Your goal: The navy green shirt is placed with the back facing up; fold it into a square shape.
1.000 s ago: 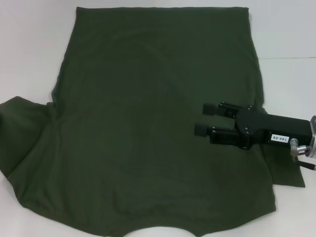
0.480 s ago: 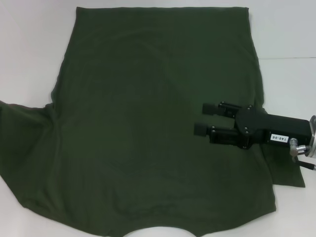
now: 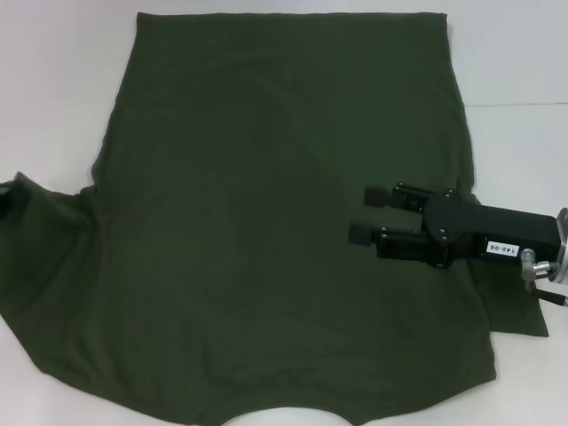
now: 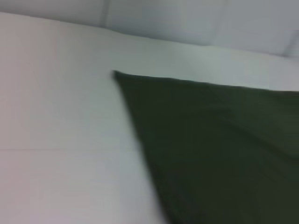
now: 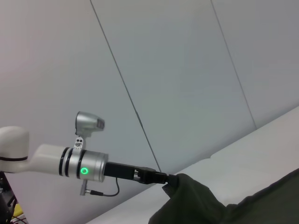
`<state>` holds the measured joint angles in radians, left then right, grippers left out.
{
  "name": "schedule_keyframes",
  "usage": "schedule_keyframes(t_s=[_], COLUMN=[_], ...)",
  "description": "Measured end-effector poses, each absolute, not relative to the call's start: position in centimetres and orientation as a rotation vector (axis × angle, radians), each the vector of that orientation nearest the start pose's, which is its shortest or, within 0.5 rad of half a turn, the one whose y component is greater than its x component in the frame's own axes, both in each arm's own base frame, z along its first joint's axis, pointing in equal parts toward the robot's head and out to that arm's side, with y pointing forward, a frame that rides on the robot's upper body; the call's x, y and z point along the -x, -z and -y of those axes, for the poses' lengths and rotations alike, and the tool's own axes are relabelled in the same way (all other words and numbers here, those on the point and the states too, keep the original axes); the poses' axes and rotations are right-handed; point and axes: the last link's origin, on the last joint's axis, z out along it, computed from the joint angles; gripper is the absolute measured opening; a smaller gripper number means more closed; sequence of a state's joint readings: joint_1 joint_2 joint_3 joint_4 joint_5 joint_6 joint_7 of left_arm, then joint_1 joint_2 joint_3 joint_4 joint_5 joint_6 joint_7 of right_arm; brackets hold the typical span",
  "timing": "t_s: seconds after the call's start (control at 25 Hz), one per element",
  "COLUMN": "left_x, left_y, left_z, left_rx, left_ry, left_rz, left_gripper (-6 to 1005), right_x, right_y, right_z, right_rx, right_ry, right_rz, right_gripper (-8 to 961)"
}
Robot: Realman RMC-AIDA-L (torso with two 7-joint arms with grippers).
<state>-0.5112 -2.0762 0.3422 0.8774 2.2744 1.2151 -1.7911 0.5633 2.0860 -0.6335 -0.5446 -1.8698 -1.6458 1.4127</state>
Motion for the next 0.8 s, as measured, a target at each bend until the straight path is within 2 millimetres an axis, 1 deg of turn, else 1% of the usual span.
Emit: schedule_keyframes(t_s=[0.24, 0.4, 0.68, 0.8], left_x=[31.9, 30.5, 28.8, 28.5], left_y=[-8.7, -7.6, -5.4, -4.6], left_z=[-35.0, -34.9, -35.4, -35.5], left_rx=[2.175, 2.233, 2.282, 2.292], left_ry=[0.529, 0.579, 0.617, 0.628], left_rz=[1.129, 1.151, 1.16, 1.174], left_gripper=[-1, 0, 2, 3], right_x=[-23.9, -24.0, -24.1, -24.1], right_y=[0.4, 0.6, 0.7, 0.7], right_z=[-32.7, -32.6, -32.5, -32.4], right_rx=[2.672, 2.674, 2.674, 2.677], right_ry=[-1.04, -1.042, -1.042, -1.041], right_rz=[-0.728, -0.728, -0.718, -0.718], right_gripper=[849, 849, 849, 848])
